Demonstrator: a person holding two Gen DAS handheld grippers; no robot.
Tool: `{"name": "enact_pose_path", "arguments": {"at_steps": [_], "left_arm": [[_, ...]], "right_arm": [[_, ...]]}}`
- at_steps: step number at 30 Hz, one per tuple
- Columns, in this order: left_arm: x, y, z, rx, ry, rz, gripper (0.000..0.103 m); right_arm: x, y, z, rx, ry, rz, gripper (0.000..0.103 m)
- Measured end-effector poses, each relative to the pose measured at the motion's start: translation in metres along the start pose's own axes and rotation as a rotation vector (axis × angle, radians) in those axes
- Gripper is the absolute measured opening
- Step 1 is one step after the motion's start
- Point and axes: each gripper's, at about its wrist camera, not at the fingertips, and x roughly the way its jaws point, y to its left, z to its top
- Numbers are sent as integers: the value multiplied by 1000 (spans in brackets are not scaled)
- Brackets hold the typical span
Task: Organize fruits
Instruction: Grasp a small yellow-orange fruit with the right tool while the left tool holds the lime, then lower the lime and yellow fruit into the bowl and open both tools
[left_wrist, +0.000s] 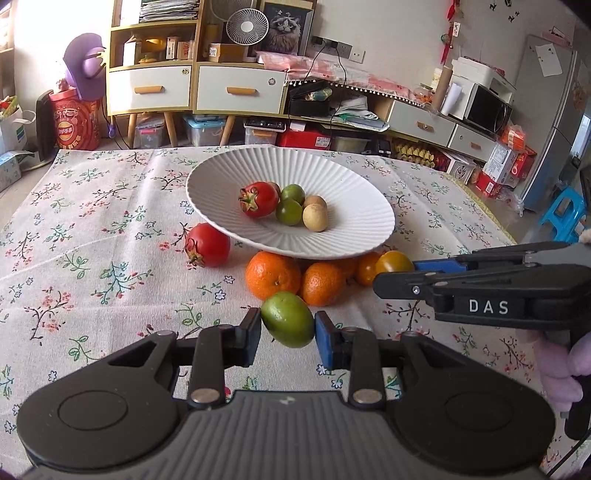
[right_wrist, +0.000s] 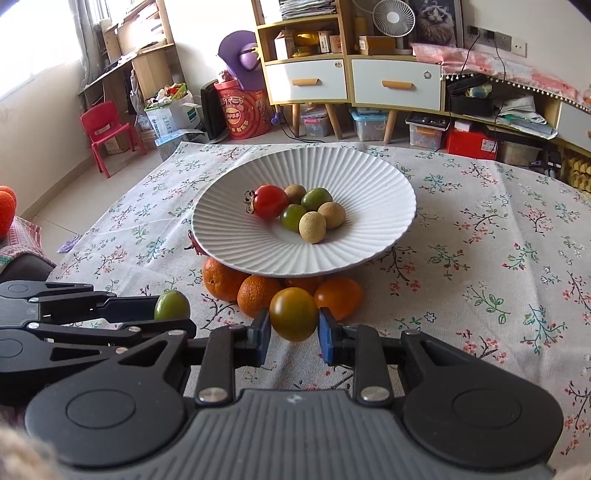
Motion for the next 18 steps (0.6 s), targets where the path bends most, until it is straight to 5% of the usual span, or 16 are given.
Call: {"name": "enact_pose_path", "arguments": {"at_steps": [10,18], "left_arm": [[9,-11,39,49,-56,-15,25],[39,-11,51,85,-19,-34,26]], "right_arm": [[0,-11,24,-12,-40,-21,24],[17,-29,41,-9,-41,-25,24]]}}
